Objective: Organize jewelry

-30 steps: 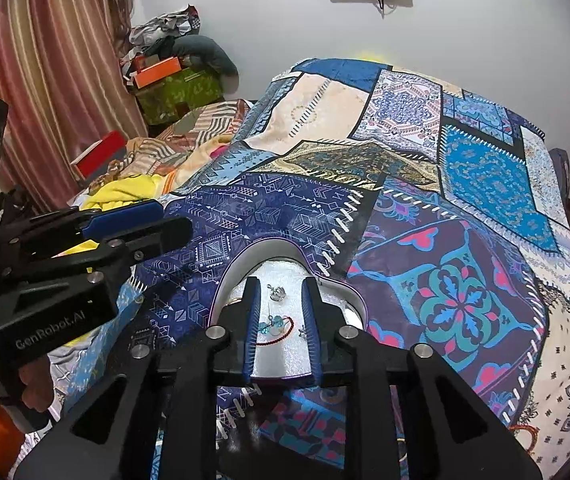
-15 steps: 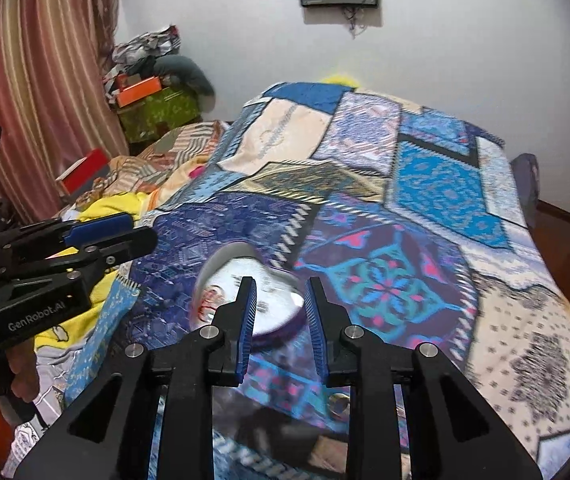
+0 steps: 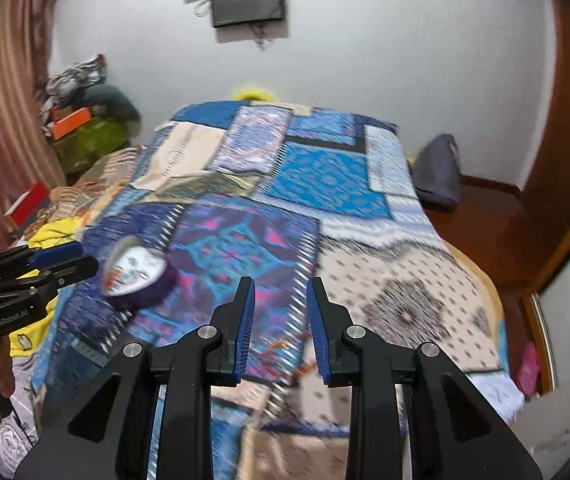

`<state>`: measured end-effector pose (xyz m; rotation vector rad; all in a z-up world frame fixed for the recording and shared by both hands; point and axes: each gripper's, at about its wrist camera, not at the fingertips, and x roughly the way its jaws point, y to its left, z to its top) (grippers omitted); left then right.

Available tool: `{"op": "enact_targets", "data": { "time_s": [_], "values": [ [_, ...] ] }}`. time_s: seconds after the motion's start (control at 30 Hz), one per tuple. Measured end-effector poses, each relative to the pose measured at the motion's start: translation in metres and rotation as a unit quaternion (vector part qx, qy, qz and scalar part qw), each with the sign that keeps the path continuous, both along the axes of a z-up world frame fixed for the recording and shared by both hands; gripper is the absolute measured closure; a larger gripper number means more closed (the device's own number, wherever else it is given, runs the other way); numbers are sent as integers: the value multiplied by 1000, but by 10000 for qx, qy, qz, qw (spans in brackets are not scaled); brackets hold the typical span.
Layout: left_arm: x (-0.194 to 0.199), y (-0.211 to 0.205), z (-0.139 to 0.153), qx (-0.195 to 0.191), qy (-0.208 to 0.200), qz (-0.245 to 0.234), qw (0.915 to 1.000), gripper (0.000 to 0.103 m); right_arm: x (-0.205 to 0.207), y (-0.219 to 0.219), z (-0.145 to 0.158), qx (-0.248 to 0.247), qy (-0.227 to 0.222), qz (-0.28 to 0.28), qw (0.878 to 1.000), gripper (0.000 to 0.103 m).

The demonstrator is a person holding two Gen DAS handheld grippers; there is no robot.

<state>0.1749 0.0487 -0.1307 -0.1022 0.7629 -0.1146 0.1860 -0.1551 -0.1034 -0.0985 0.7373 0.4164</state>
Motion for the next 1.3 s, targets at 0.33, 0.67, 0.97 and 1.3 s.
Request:
{"op": "enact_targets", "data": {
  "time_s": [0.33,0.67,0.97,1.3],
  "values": [
    [12,-44,-56,37,811,-499,9955,62,-8,-34,-36,-26,548,-219,9983,71],
    [31,-62,-93,22,1200,-828,9893,62,-5,-14,-74,0,1044,169,9944,71],
    [50,-71,-107,103,1275,-920,9875,69,-1,5,-92,-91,1218,585,9908,71],
    [56,-66,-111,100,1240,-750,9894,87,11,16,-106,-136,1317,565,9896,71]
  ]
}}
